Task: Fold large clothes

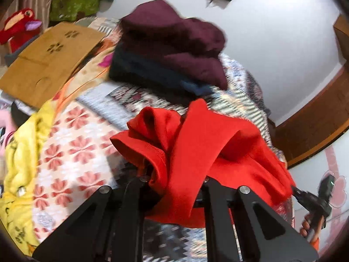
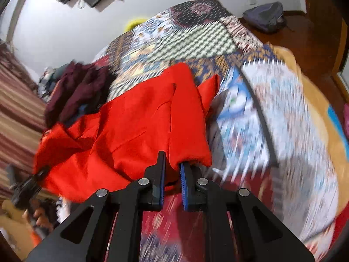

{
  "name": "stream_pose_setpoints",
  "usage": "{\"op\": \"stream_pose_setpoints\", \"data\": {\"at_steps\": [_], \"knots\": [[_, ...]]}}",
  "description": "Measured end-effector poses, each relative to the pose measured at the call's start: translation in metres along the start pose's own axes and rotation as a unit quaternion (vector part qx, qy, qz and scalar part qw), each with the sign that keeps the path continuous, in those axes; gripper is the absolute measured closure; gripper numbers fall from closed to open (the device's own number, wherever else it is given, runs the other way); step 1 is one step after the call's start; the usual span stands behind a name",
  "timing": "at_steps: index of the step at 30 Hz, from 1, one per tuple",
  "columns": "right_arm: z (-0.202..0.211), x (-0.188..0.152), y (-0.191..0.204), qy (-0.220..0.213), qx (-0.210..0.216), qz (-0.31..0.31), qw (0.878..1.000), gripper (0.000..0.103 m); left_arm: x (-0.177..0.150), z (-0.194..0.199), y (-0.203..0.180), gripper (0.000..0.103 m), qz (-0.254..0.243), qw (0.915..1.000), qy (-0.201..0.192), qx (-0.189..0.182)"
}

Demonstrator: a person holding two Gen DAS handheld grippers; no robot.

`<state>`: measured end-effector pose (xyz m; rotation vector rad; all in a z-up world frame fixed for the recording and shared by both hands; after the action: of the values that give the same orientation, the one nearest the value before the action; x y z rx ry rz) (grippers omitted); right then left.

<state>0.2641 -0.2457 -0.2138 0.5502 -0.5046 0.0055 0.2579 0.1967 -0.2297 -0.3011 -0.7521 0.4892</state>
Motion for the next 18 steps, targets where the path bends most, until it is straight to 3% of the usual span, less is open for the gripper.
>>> {"op": "stream_pose_setpoints", "data": {"at_steps": [4, 7, 8, 9, 12, 18], "knots": [[0.012, -0.032, 0.018, 0.004, -0.014, 0.035, 0.999, 0.093, -0.018, -0.014, 0.038, 0.090, -0.006, 0.9987, 0.042, 0.027], [0.020, -0.039, 0.028, -0.004, -0.035, 0.072, 0.997, 0.091, -0.032, -0.029, 0.058, 0.078, -0.021, 0.9956, 0.070, 0.059], [0.022, -0.039, 0.030, -0.008, -0.042, 0.078, 0.996, 0.090, -0.036, -0.032, 0.063, 0.069, -0.028, 0.9940, 0.078, 0.072], [0.023, -0.038, 0.030, -0.007, -0.050, 0.081, 0.995, 0.090, -0.038, -0.031, 0.063, 0.060, -0.036, 0.9928, 0.078, 0.083], [0.027, -0.031, 0.025, -0.010, -0.099, 0.100, 0.990, 0.090, -0.037, -0.021, 0.055, 0.049, -0.095, 0.9860, 0.053, 0.126], [0.045, -0.018, 0.028, -0.039, -0.148, 0.150, 0.977, 0.089, -0.020, -0.005, 0.029, 0.041, -0.186, 0.9670, 0.007, 0.174]]}}
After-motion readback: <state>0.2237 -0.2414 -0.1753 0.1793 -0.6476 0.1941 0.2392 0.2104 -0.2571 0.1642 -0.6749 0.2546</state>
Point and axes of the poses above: each gripper's, at about its wrist camera, not at the fingertips, and z roughly against the way its jaws point, y to its left, x to its top, the point moved 5 cm from there along -z, roughly the way its jaws point, and after that the axes turned 5 degrees about -y, right-handed, at the moved point
